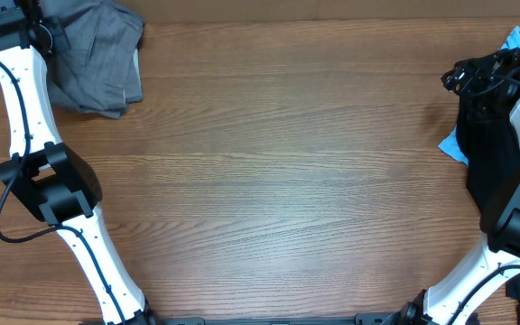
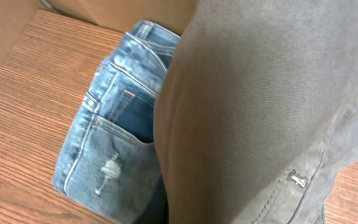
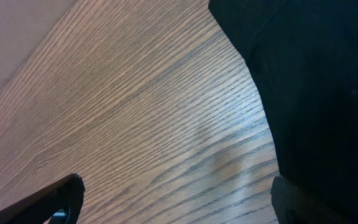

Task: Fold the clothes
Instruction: 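Drag the folded shorts to the top-left corner beside the jeans with the left gripper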

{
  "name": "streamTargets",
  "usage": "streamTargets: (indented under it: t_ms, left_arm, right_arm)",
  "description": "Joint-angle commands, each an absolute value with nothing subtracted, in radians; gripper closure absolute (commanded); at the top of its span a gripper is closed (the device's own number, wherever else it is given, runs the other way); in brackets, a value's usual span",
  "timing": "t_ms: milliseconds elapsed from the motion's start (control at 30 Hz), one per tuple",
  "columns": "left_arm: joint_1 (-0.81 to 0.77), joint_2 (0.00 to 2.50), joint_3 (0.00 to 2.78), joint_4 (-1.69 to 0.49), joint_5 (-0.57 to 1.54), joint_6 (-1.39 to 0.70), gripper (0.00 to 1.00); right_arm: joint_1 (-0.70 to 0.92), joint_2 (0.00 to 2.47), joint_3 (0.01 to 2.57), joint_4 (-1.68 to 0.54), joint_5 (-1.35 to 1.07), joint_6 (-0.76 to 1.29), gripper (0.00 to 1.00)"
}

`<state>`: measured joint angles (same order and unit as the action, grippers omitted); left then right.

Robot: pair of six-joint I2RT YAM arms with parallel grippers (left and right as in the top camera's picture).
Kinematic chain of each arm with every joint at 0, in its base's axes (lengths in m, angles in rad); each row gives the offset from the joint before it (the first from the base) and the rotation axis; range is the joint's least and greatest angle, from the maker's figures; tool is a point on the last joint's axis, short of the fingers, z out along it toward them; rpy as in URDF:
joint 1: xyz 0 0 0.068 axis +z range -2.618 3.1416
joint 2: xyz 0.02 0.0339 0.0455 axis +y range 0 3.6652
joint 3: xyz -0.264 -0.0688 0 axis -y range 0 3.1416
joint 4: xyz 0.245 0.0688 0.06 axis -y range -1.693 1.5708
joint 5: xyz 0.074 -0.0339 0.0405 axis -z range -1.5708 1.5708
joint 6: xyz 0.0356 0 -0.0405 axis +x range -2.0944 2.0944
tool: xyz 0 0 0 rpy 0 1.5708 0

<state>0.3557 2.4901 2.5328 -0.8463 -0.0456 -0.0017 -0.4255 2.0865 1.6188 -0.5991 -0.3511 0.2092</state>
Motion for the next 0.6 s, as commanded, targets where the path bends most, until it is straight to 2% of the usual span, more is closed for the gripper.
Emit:
streamTargets:
  t_ms: [0,567]
  left_arm:
    - [0.377,2.492,2.571,-0.81,-0.104,-0.035,0.96]
    - [0.393,2.495,2.567,-0.71,-0.256,-0.143,0.96]
  right_arm:
    - [-0.425,2.087,1.641,-0.595,-0.349,0.21,0.0]
    - [-0.425,2.087,1.641,-0.595,-0.349,0.21,0.0]
